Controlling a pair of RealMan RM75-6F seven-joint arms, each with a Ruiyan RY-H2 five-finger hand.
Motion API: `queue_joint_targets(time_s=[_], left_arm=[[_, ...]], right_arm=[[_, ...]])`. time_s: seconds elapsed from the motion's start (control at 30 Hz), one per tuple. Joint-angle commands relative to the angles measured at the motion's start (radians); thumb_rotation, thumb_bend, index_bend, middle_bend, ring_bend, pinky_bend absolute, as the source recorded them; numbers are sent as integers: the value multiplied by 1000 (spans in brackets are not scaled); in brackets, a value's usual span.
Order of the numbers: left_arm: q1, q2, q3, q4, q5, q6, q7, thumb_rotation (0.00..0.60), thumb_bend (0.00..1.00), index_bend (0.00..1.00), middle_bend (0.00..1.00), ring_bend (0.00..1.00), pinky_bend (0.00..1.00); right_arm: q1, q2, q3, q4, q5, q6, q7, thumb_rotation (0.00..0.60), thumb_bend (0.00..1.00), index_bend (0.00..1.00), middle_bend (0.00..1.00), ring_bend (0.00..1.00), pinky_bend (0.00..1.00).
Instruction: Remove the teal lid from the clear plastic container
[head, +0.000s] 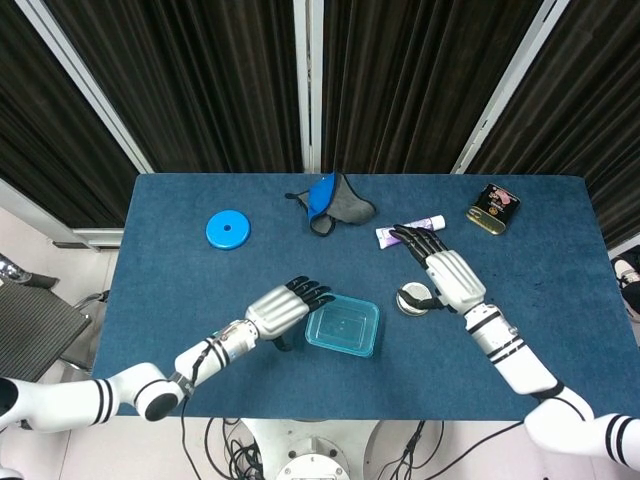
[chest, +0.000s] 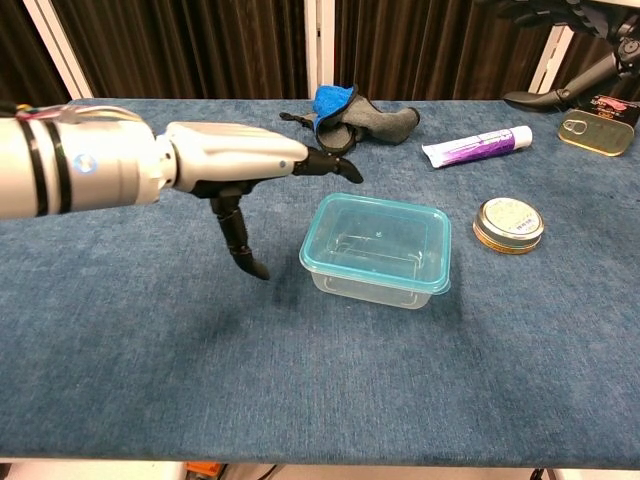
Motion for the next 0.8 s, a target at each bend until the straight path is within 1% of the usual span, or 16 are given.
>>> queue_joint_targets(time_s=[0.03, 0.2, 0.3, 0.43, 0.63, 0.8], left_arm=[[-61, -9, -10, 2, -111, -41, 61, 600, 0, 0, 0, 0, 0], [-135, -15, -2, 4, -268, -65, 118, 600, 0, 0, 0, 0, 2], [-190, -8, 14, -5, -371, -79, 145, 600, 0, 0, 0, 0, 9], [-264, -13, 40, -5, -491, -63, 181, 600, 0, 0, 0, 0, 13], [-350, -23, 73, -7, -614, -48, 199, 600, 0, 0, 0, 0, 16], [-404, -40, 102, 19, -693, -42, 199, 600, 0, 0, 0, 0, 24]], right_arm=[[-3, -2, -8, 7, -6, 4, 12, 600, 238, 0, 15, 0, 0], [-4, -15, -22, 24, -20, 7, 35, 600, 237, 0, 15, 0, 0], [-7, -18, -28, 28, -33, 18, 45, 600, 237, 0, 15, 0, 0], [-14, -16, -36, 29, -48, 35, 61, 600, 237, 0, 15, 0, 0], [-20, -17, -51, 41, -63, 46, 90, 600, 236, 0, 15, 0, 0], [-22, -19, -66, 50, -87, 56, 104, 600, 236, 0, 15, 0, 0]])
